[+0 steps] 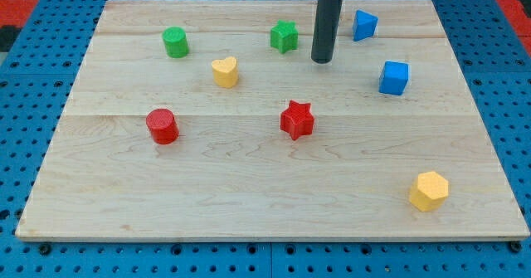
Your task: Move the green star top right to the yellow heart
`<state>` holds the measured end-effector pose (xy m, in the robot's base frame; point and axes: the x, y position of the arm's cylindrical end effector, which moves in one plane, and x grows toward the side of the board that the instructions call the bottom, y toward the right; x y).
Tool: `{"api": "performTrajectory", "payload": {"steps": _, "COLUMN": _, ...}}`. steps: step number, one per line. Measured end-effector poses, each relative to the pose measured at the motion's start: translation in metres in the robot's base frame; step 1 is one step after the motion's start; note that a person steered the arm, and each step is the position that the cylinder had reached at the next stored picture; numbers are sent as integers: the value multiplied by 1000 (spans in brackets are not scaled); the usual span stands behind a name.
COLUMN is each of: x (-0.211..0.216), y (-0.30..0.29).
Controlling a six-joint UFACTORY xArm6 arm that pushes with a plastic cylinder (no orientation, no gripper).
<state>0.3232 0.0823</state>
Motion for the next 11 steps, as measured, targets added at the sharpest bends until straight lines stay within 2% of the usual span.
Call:
{"api": "performTrajectory", "payload": {"steps": 1, "x": -8, "y": -5}}
{"api": "performTrajectory", "payload": {"steps": 2, "x": -34, "y": -24}}
{"api": "performTrajectory", "payload": {"steps": 4, "x": -81, "y": -18}}
{"api": "performTrajectory", "payload": {"steps": 5, "x": -77, "y": -72}}
{"api": "performTrajectory", "payload": {"steps": 6, "x": -51, "y": -104}}
{"api": "performTrajectory", "payload": {"steps": 8, "x": -61, "y": -59}}
{"api": "performTrajectory", "payload": {"steps": 10, "x": -23, "y": -92}}
{"api": "performTrajectory", "payload": {"steps": 11, "x": -53, "y": -91}}
